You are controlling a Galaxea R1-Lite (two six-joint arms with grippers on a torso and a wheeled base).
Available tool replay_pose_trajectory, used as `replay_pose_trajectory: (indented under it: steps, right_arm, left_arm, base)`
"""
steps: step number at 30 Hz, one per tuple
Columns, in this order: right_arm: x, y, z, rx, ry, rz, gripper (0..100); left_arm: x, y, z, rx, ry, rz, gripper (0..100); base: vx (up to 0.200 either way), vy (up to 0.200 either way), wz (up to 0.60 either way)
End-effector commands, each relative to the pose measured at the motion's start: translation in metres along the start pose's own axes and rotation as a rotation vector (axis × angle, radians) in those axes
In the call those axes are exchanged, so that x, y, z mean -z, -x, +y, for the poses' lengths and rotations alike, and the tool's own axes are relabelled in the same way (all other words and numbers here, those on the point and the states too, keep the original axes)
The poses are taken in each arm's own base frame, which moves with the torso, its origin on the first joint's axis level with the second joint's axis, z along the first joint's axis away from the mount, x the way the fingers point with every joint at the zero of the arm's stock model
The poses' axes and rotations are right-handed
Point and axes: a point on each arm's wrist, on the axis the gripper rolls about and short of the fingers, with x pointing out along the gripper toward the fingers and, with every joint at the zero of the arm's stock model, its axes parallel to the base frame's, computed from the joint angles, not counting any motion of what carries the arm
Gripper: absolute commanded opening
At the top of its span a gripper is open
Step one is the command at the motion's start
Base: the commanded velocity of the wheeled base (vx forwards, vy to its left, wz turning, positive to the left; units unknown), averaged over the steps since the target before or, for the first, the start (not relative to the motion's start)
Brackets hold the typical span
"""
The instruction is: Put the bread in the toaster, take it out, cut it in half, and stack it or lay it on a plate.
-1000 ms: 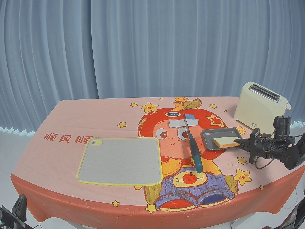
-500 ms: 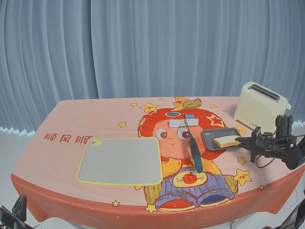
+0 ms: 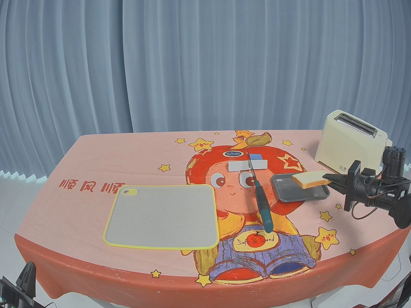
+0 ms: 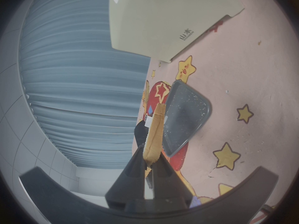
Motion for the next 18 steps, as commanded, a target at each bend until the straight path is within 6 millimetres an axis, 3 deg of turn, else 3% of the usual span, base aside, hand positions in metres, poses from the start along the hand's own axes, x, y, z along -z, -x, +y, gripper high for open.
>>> replay_pose_trajectory:
  steps: [1, 8, 18]
  right_arm:
    - [0.004, 0.012, 0.014, -0.056, 0.035, -0.011, 0]
    - [0.023, 0.024, 0.025, -0.105, 0.086, 0.021, 0]
    - [0.030, 0.040, 0.035, -0.159, 0.149, 0.012, 0]
  left_arm:
    - [0.005, -0.001, 0.000, 0.000, 0.000, 0.014, 0]
    - [0.005, -0.001, 0.000, 0.000, 0.000, 0.014, 0]
    - [0.005, -0.001, 0.000, 0.000, 0.000, 0.012, 0]
  base:
    - [0.000, 0.000, 0.00]
    - [0.000, 0.000, 0.00]
    - [0.000, 0.000, 0.00]
